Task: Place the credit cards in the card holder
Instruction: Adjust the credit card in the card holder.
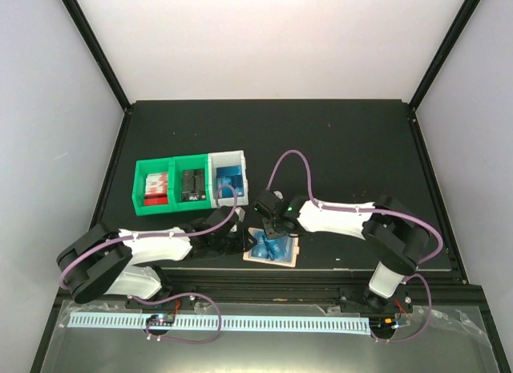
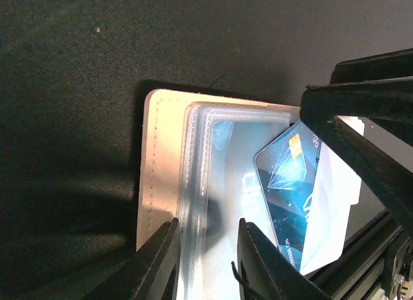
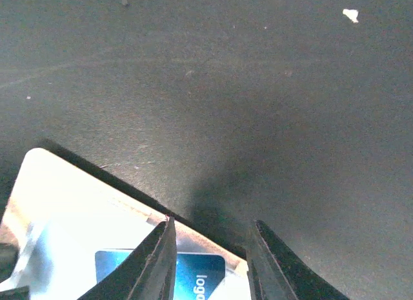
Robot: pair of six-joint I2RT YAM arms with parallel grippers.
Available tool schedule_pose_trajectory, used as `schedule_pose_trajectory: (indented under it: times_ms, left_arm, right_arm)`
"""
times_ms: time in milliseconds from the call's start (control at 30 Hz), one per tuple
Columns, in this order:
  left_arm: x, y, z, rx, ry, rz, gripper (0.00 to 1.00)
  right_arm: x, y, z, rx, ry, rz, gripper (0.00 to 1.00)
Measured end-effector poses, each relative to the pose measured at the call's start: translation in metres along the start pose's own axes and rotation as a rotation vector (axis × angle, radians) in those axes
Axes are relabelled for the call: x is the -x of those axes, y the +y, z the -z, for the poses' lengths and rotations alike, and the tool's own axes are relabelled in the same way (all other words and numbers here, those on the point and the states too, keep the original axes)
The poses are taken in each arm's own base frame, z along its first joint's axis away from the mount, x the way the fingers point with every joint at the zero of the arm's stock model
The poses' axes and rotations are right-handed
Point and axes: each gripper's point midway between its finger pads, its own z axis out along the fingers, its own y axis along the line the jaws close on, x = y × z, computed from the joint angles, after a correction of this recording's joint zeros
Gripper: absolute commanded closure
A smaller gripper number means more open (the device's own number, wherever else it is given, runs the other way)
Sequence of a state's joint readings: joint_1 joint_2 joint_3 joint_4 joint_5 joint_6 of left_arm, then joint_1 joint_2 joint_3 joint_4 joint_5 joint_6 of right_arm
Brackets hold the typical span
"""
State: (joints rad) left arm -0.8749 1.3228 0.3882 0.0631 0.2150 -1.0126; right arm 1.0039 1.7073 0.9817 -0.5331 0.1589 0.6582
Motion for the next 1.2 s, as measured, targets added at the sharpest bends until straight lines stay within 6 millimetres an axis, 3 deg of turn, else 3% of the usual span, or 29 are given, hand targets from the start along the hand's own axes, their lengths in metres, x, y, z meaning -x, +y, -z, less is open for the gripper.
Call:
schedule_pose_trajectory:
  times_ms: [367,500,767,1100,1200]
  left_arm:
    - [-0.008,-0.009,0.002,-0.028,0.024,-0.038,0.6]
    - [-0.013,-0.014,0.002,-0.044,0.04,-0.023,0.59]
    - [-0.018,-0.025,0.002,-0.109,0.043,0.037,0.66]
    - [0.003,-0.042,0.03,-0.177,-0.096,0.066,0.6]
    - [0.004,-0.044,0.031,-0.182,-0.098,0.064,0.58]
  right_arm:
    - [0.014,0.006,0.035,0.085,-0.092,-0.037,0.64]
    - [-0.002,-0.001,0.037,0.111,-0.08,-0.079,0.7]
    - [-0.049,-0.014,0.021,0.135,0.023,-0.128,0.78]
    - [-0.058,-0.017,0.023,0.171,0.019,-0.157,0.81]
    - [-0.06,-0.018,0.024,0.178,0.013,-0.166,0.81]
